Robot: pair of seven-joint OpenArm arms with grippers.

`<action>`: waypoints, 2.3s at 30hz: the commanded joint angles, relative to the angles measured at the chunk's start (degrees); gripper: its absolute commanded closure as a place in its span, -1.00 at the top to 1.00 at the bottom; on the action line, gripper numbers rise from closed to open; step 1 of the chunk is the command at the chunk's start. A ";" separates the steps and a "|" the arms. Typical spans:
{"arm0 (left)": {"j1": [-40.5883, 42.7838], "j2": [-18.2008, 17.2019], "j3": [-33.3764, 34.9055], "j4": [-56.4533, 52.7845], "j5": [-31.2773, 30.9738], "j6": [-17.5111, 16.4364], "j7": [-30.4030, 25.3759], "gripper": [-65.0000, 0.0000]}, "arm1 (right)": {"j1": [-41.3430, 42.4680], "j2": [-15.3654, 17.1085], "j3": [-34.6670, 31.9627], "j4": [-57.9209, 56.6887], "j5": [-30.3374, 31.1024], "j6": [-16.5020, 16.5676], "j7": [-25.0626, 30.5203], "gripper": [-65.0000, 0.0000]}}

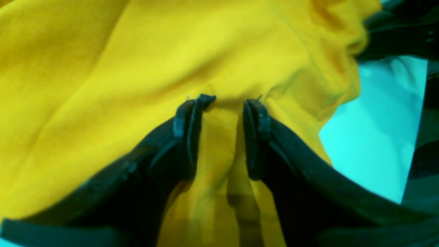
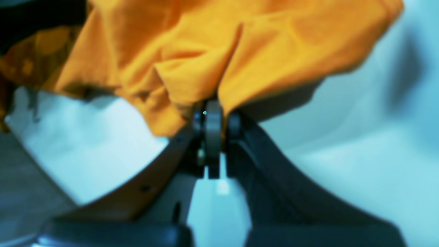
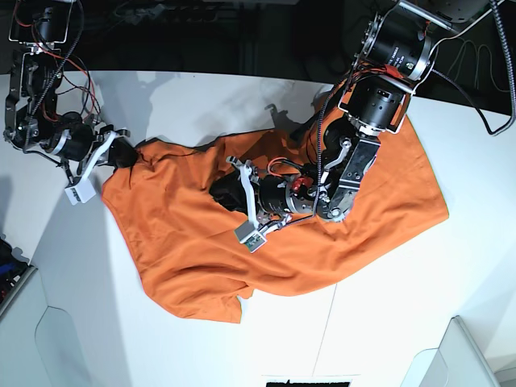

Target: Layout the t-shirt on the table in an organized manner, then fold the t-shirt properly

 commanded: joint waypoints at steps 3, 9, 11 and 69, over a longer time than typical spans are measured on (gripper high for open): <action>-0.92 -0.20 0.00 0.28 2.99 0.38 0.72 -0.25 | 1.03 1.03 6.01 4.09 8.33 1.14 -5.11 -1.00; -0.94 -0.17 0.00 -2.12 4.57 0.38 -0.63 -0.25 | 0.87 1.97 15.89 7.65 14.91 0.94 -9.97 -0.29; -0.94 -0.20 0.00 -3.82 5.62 0.38 -1.22 -0.25 | 0.92 2.47 19.06 9.22 16.26 0.96 -9.88 -0.04; -1.29 0.57 0.00 -7.54 11.67 1.20 -7.43 -0.25 | -15.17 6.75 6.19 16.09 5.77 0.70 -5.22 -0.25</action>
